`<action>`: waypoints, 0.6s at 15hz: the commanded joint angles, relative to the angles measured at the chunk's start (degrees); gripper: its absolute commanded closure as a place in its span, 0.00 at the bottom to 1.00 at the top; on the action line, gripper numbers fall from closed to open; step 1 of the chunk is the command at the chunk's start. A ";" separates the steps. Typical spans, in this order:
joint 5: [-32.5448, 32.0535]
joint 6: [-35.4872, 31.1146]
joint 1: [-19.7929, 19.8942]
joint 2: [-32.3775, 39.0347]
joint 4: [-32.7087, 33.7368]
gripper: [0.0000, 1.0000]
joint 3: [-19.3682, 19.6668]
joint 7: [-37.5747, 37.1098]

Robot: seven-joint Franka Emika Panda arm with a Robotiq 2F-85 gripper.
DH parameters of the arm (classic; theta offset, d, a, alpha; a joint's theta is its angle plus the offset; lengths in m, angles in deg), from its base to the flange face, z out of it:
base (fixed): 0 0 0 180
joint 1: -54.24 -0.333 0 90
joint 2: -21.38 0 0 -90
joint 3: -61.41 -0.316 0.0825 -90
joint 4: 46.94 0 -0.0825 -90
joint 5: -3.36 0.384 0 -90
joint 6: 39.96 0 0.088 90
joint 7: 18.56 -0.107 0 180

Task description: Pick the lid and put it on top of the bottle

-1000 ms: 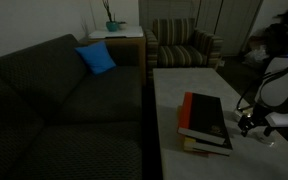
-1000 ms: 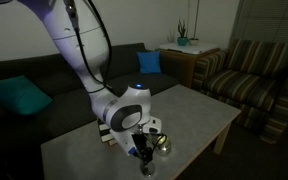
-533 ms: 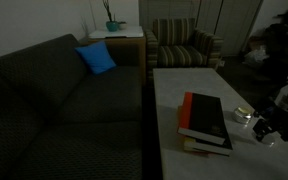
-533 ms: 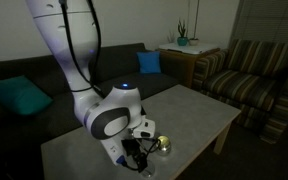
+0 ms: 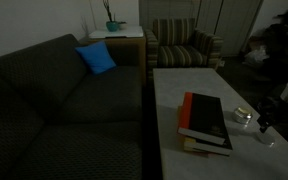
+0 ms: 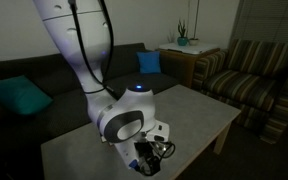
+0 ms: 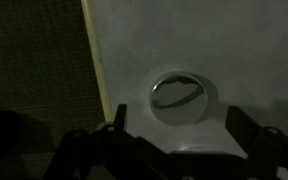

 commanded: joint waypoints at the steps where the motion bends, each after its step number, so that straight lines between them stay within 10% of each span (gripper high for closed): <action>1: 0.50 6.47 1.98 2.29 7.21 0.00 -1.35 1.86; 9: 0.55 21.13 0.72 11.61 23.19 0.00 -2.26 1.43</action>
